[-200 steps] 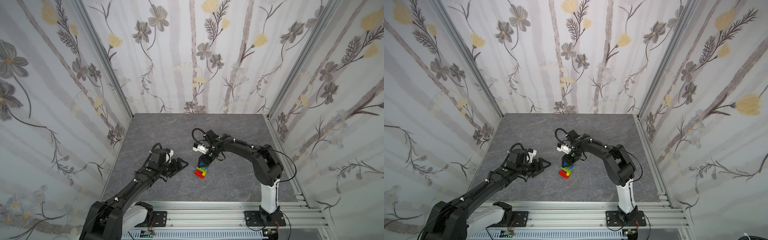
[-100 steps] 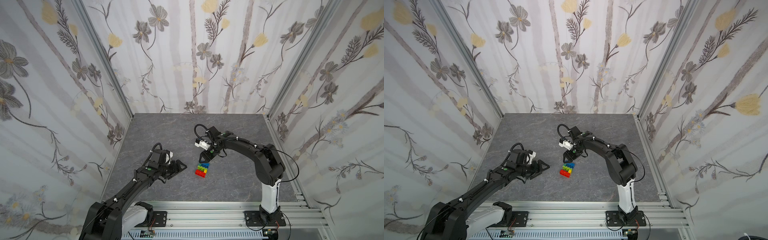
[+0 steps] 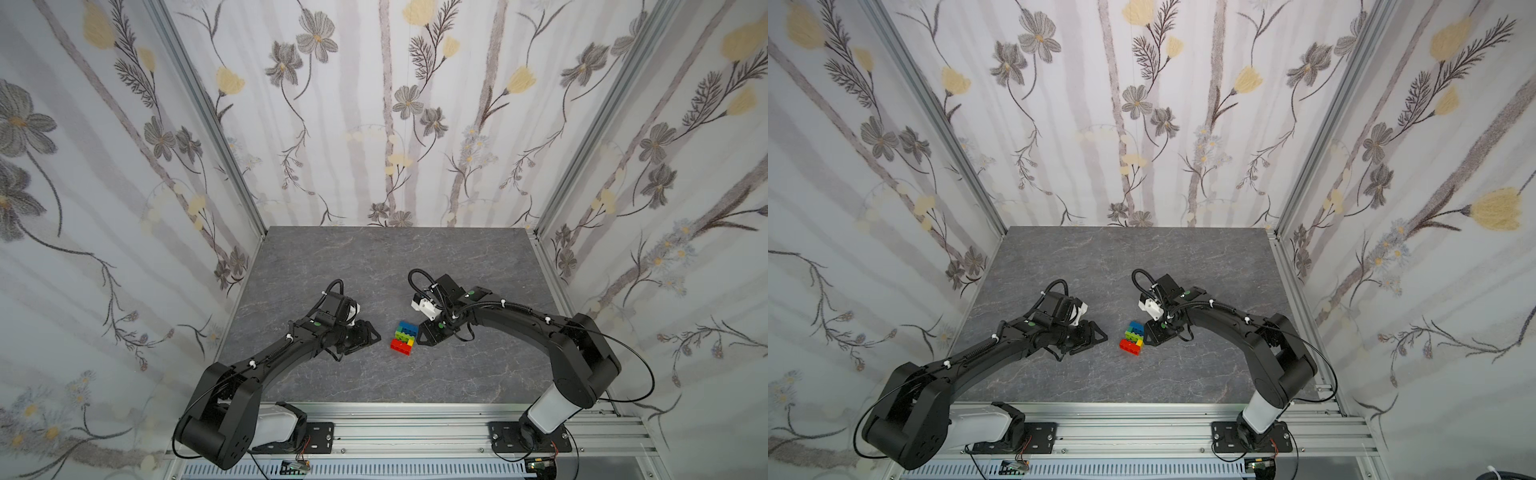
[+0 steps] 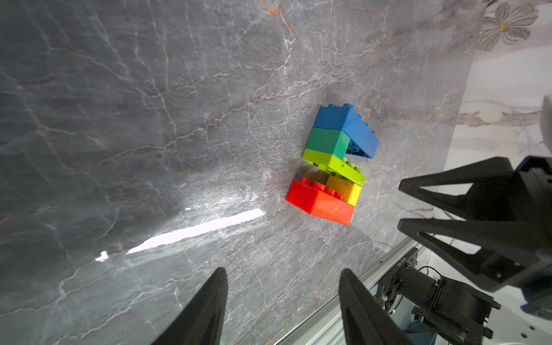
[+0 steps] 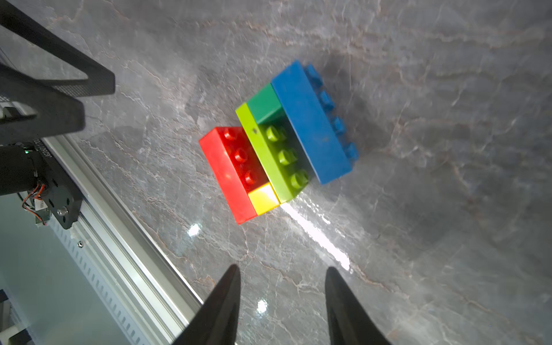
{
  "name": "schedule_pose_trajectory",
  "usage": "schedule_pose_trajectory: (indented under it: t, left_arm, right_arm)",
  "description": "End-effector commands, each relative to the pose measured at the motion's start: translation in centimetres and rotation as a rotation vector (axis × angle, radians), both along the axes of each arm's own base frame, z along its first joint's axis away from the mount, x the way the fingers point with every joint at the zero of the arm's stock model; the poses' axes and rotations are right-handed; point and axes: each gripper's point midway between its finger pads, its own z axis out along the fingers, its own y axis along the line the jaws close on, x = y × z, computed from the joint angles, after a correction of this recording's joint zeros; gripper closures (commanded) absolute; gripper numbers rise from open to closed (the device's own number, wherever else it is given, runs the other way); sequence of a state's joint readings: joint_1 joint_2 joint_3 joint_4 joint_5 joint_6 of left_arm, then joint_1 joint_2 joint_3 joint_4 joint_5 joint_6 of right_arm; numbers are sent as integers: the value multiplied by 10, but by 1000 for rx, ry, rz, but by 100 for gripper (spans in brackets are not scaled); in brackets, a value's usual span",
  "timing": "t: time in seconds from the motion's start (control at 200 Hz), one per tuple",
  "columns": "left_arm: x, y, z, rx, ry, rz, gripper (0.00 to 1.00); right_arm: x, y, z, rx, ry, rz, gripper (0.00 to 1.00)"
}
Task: Assemble the number 5 with lego
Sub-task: Adjust the lego brick at the center of the board.
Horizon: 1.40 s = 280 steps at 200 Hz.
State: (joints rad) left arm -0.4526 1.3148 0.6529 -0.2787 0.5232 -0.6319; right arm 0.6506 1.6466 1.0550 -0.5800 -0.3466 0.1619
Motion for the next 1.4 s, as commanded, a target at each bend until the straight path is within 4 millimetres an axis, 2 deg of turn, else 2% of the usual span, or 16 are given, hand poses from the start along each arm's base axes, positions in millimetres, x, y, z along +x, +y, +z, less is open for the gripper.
schedule_pose_trajectory:
  t: [0.0,0.14,0.185,0.195,0.235,0.495,0.585,0.595,0.63,0.799,0.964,1.159,1.394]
  left_arm:
    - [9,-3,-1,15,-26,-8,42]
    - [9,-3,-3,26,-24,-7,42]
    - [8,-2,-4,32,-25,-4,42]
    - [8,-2,-4,34,-25,-3,42]
    - [7,-1,-4,36,-25,-1,42]
    - [-1,10,-4,60,-39,20,42]
    - [-6,15,-9,79,-26,30,42]
    - [-5,15,-4,71,-43,32,42]
    - [-7,16,-3,72,-47,35,42]
    - [-13,22,0,80,-55,50,42]
    - [-16,26,1,85,-59,61,41]
    - [-20,29,-1,88,-54,62,41]
    - [-21,29,0,90,-51,55,41]
  right_arm:
    - [9,9,-4,24,-47,-107,58]
    - [11,6,-17,4,-67,-197,75]
    - [17,7,-16,8,-86,-229,77]
    - [12,2,-24,-8,-73,-234,78]
    - [13,1,-27,-6,-78,-257,80]
    - [17,21,-35,28,-60,-246,81]
    - [17,21,-39,20,-57,-251,81]
    - [17,21,-40,20,-58,-251,81]
    - [27,29,-29,44,-82,-251,81]
    - [39,38,-24,52,-104,-252,81]
    - [46,45,-24,56,-108,-242,81]
    - [56,45,-25,29,-136,-241,81]
    - [74,55,-21,33,-155,-224,80]
